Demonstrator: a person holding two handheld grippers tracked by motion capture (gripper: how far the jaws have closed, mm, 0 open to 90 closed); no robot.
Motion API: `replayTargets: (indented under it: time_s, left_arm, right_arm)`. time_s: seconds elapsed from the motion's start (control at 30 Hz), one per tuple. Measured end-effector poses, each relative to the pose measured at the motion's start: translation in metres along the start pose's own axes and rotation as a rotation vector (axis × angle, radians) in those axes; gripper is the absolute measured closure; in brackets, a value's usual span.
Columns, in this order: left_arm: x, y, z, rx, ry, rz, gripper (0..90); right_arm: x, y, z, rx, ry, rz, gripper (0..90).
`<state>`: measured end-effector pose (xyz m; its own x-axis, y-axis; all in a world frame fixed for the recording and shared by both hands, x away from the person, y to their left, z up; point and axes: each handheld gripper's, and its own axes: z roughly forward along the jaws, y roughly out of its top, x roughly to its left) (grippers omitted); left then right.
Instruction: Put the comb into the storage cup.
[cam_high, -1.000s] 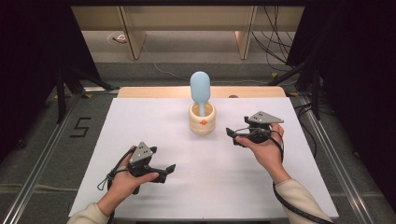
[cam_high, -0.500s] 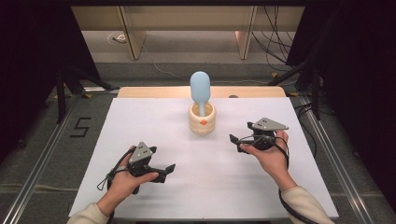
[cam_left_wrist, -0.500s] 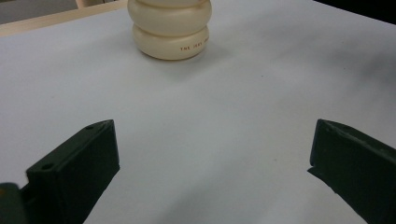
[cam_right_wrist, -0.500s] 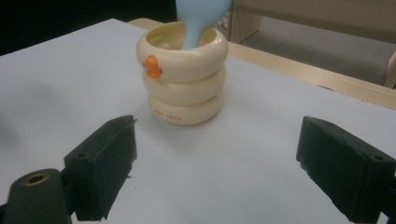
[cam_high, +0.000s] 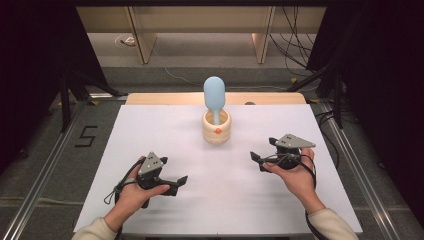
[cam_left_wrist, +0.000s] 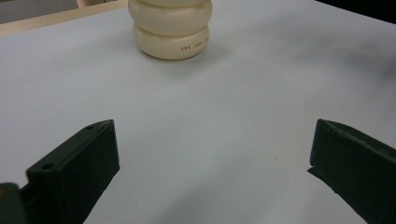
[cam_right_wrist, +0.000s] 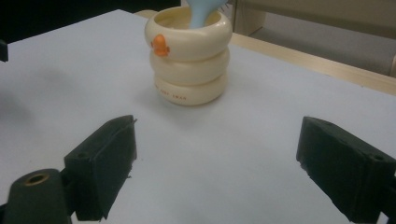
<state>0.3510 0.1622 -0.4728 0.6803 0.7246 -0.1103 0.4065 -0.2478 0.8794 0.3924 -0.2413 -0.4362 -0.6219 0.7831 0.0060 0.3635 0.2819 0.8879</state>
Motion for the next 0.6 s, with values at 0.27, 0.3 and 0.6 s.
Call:
replayTargets:
  time_s: [0.27,0.3,0.6]
  left_arm:
    - [0.000,0.000,0.000,-0.001,-0.001,0.003,0.7]
    - [0.001,0.000,0.000,0.000,-0.001,0.002,0.7]
    - [0.000,0.000,0.000,-0.001,0.001,0.000,0.7]
  right_arm:
    - [-0.003,-0.011,-0.007,0.004,-0.001,0.003,13.3]
    - [-0.003,-0.012,-0.008,0.008,-0.002,0.005,13.3]
    - [-0.005,-0.020,-0.017,0.014,-0.003,0.007,13.5]
